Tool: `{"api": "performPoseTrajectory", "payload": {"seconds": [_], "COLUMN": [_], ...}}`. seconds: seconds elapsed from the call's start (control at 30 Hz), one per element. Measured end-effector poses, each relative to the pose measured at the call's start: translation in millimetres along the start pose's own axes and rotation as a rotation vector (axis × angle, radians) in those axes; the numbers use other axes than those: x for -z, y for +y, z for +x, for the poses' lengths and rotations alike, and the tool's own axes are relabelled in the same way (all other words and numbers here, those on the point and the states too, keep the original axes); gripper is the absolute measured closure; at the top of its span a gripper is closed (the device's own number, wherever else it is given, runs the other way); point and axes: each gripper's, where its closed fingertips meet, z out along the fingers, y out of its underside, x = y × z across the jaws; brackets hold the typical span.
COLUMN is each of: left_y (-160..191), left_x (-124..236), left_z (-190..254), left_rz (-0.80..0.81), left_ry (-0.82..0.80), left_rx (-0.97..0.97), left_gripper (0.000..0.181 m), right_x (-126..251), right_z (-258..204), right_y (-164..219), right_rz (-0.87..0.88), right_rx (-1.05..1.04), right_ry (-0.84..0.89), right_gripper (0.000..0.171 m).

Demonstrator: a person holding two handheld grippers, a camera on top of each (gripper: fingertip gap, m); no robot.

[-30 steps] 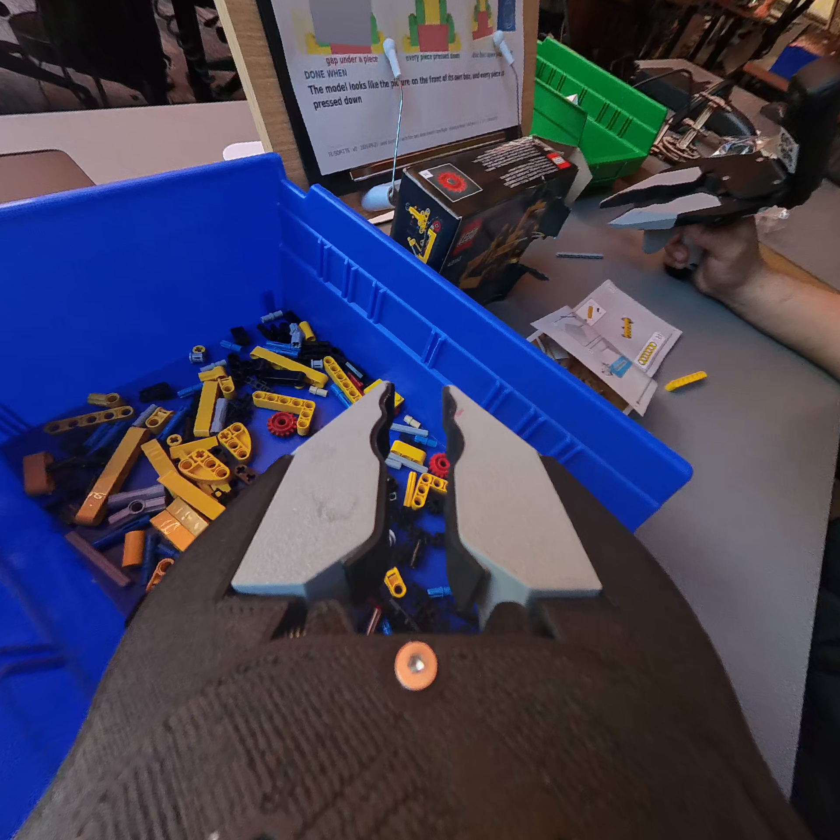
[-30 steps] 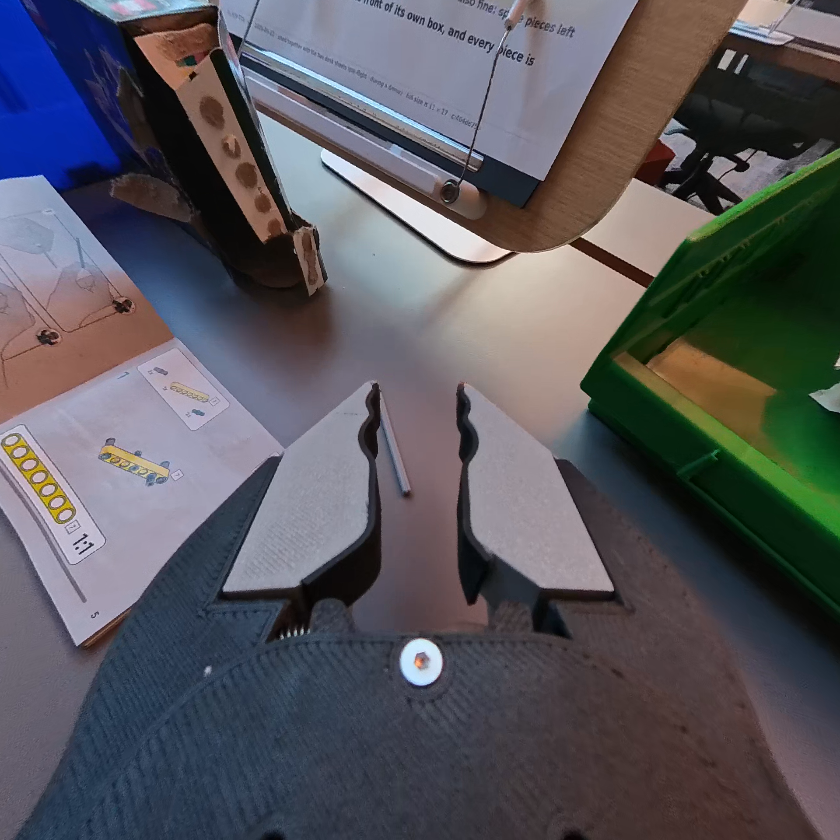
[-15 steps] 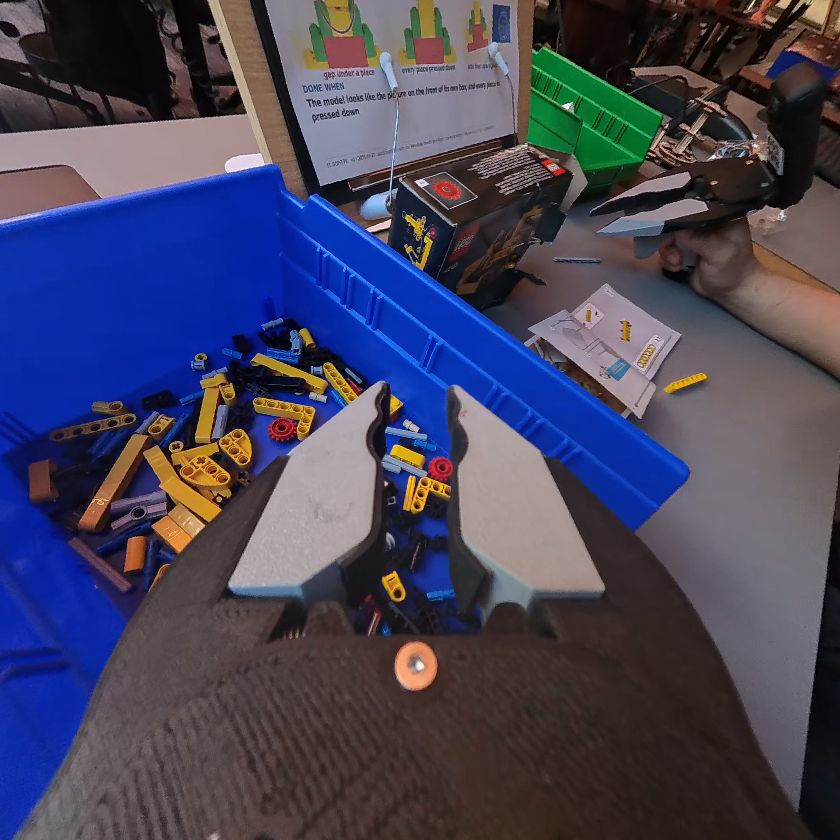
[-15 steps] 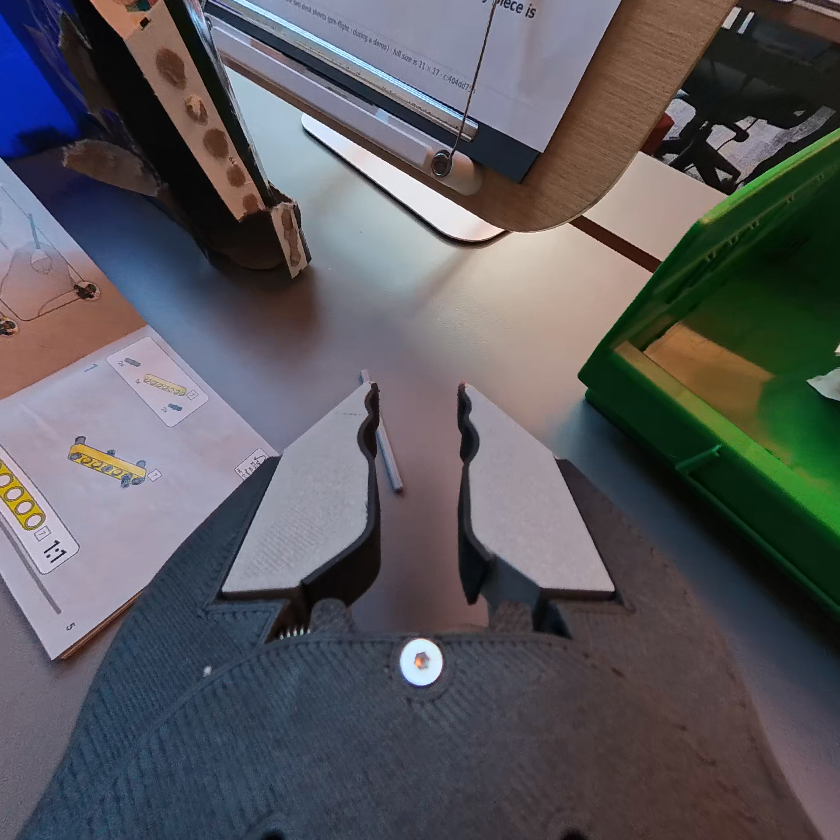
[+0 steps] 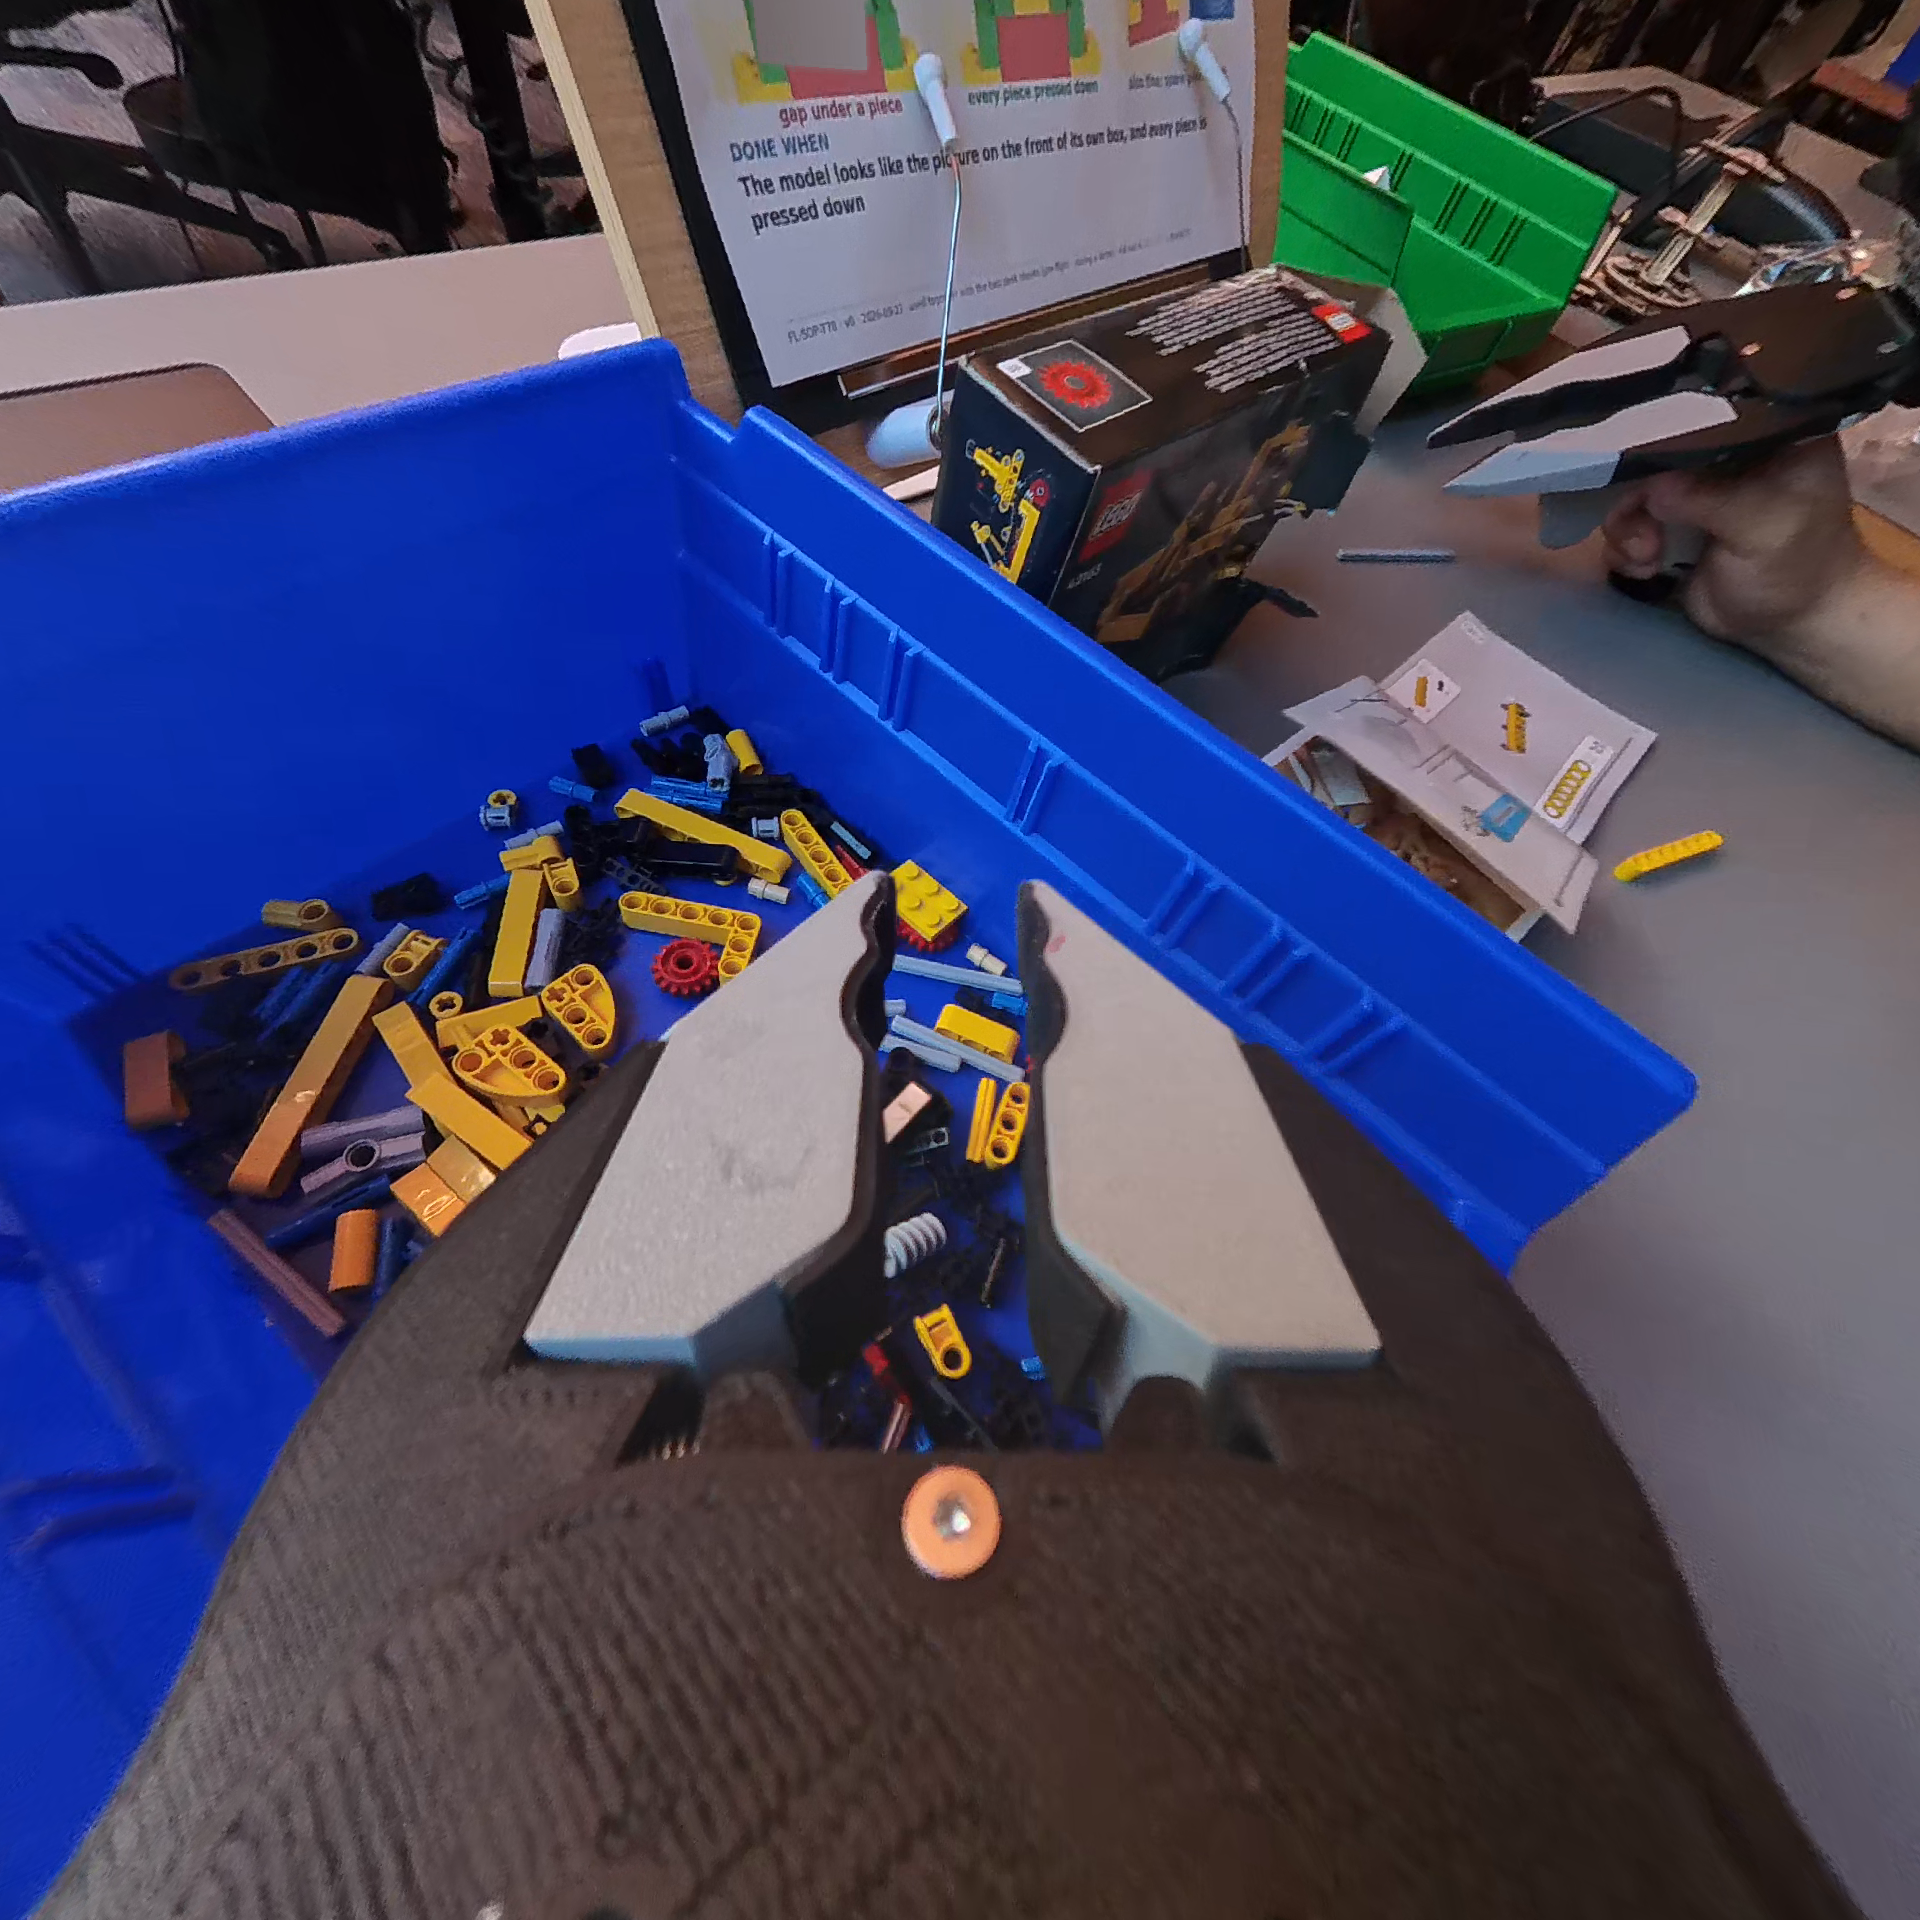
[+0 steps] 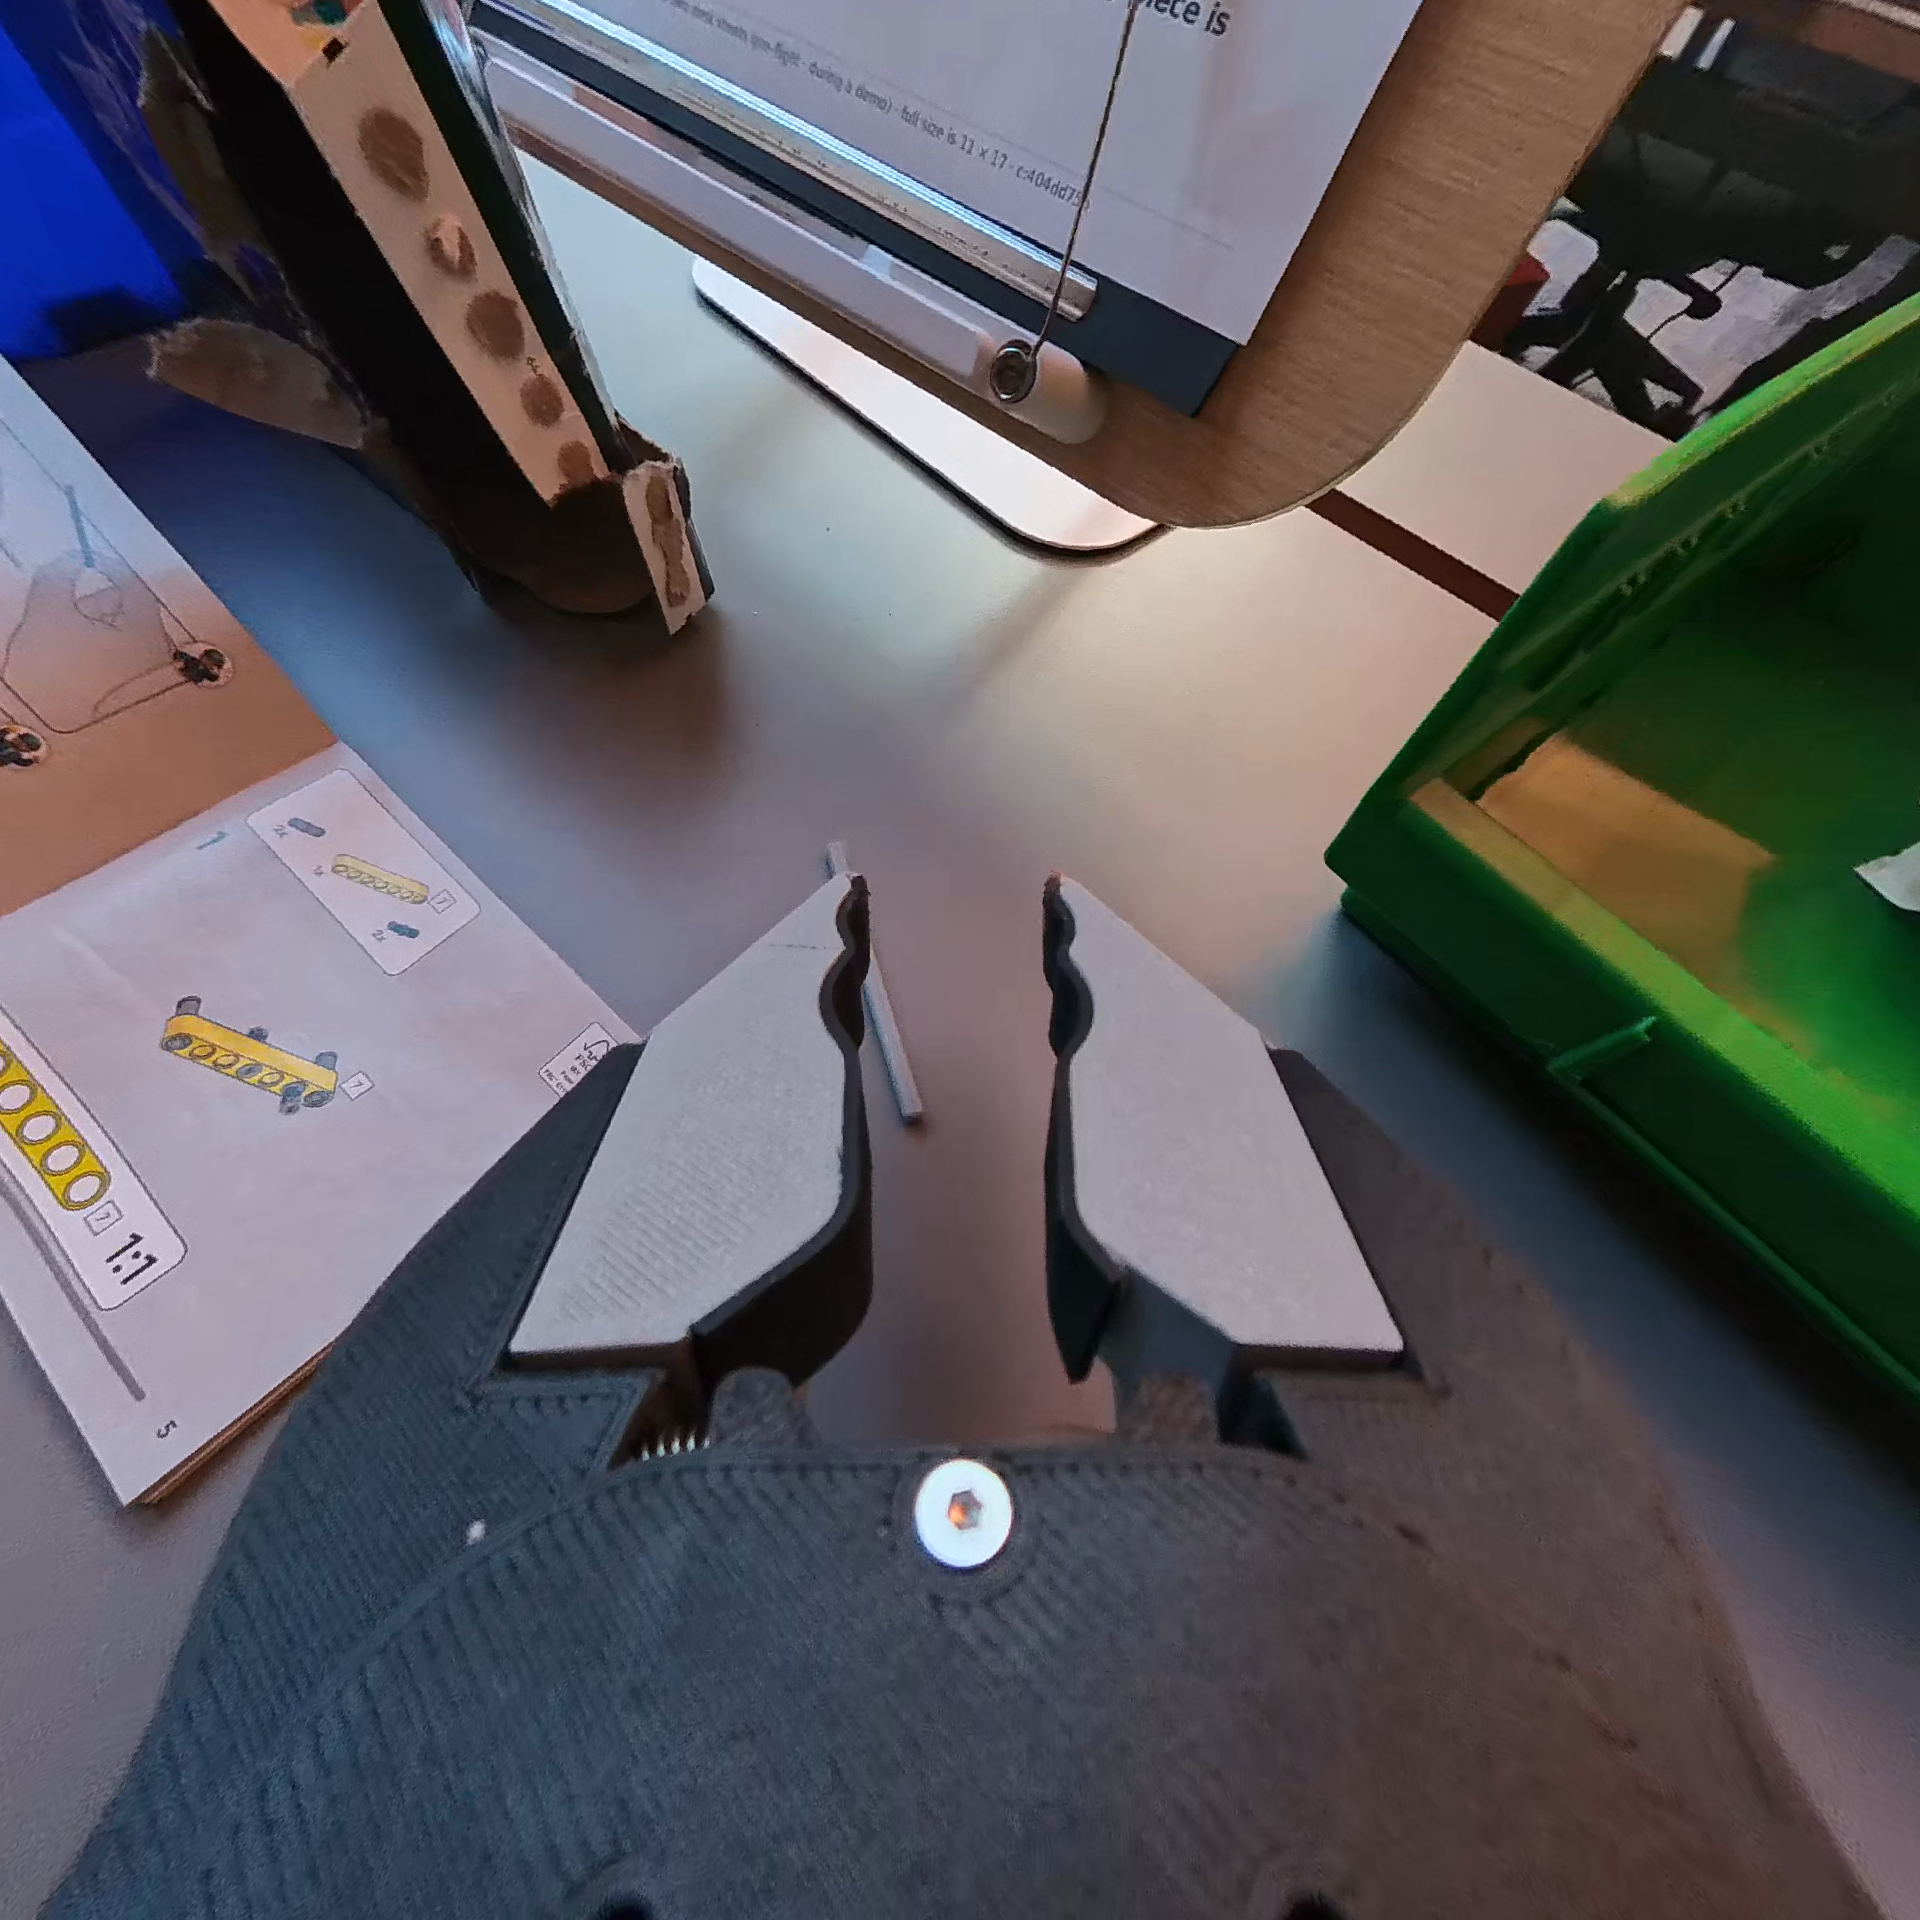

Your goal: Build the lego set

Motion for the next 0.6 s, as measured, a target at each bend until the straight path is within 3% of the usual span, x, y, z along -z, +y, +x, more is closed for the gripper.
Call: {"api": "performPoseTrajectory", "payload": {"seconds": [0.6], "left_y": [9.7], "left_x": [-7.5], "left_z": [-6.5], "left_rz": [-0.049], "left_ry": [-0.050], "left_rx": [-0.048], "left_gripper": [0.160], "right_x": [-3.7], "right_z": [-1.0], "right_y": [4.3], "right_rz": [-0.037], "right_rx": [-0.011], "right_ry": [-0.016], "right_gripper": [0.142]}}
